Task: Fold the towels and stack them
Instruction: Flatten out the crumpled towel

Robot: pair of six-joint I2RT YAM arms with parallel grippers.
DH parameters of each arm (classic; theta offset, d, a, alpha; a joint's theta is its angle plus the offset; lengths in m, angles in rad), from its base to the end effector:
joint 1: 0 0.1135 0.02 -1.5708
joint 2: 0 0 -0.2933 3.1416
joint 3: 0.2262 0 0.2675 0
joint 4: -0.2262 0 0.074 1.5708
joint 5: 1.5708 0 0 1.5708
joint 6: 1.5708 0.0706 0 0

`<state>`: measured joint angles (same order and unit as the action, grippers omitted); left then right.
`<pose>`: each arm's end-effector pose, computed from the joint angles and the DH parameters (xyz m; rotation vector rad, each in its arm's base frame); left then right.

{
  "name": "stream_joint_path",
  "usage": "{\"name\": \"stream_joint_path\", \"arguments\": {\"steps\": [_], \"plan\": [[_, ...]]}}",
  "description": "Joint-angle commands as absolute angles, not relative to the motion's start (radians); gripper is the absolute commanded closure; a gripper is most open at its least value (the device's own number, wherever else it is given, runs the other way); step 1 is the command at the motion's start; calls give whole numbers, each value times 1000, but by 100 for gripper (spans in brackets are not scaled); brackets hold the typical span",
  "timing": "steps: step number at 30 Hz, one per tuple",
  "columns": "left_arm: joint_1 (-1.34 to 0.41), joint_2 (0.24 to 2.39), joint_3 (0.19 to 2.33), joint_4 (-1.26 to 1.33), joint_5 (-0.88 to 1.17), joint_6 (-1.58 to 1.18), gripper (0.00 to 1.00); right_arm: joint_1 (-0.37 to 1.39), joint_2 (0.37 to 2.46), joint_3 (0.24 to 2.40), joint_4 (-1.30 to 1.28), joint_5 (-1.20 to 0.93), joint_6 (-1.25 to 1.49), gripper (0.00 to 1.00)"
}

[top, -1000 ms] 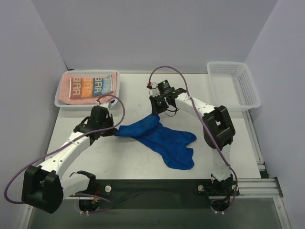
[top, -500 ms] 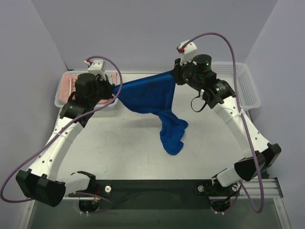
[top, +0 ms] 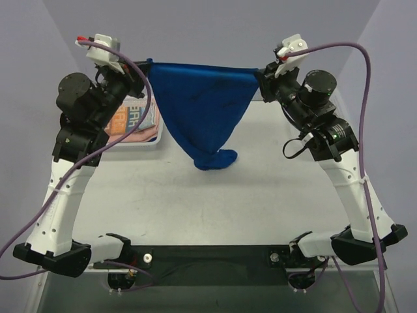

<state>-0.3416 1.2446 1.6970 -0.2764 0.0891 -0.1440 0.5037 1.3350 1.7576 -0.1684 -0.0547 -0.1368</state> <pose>0.2583 -0.0985 0.5845 0.2136 1.3951 -0.4654 0.2648 0.1503 0.5967 -0.4613 1.2422 0.3480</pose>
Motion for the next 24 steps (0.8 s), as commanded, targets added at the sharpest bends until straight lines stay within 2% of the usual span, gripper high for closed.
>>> {"name": "stream_joint_path", "arguments": {"steps": [1,7,13,24], "plan": [[-339,1255,1805,-181,110,-114,100,492,1284,1824,-100,-8,-186,100],[-357,1218,1893,-184,175,-113,100,492,1188,1830,-92,-96,-189,100],[-370,1091,1881,-173,262,-118,100,494,1048,1821,-104,-224,-169,100],[-370,1052,1987,-189,394,-241,100,492,1003,1953,-150,-319,-86,100]]}}
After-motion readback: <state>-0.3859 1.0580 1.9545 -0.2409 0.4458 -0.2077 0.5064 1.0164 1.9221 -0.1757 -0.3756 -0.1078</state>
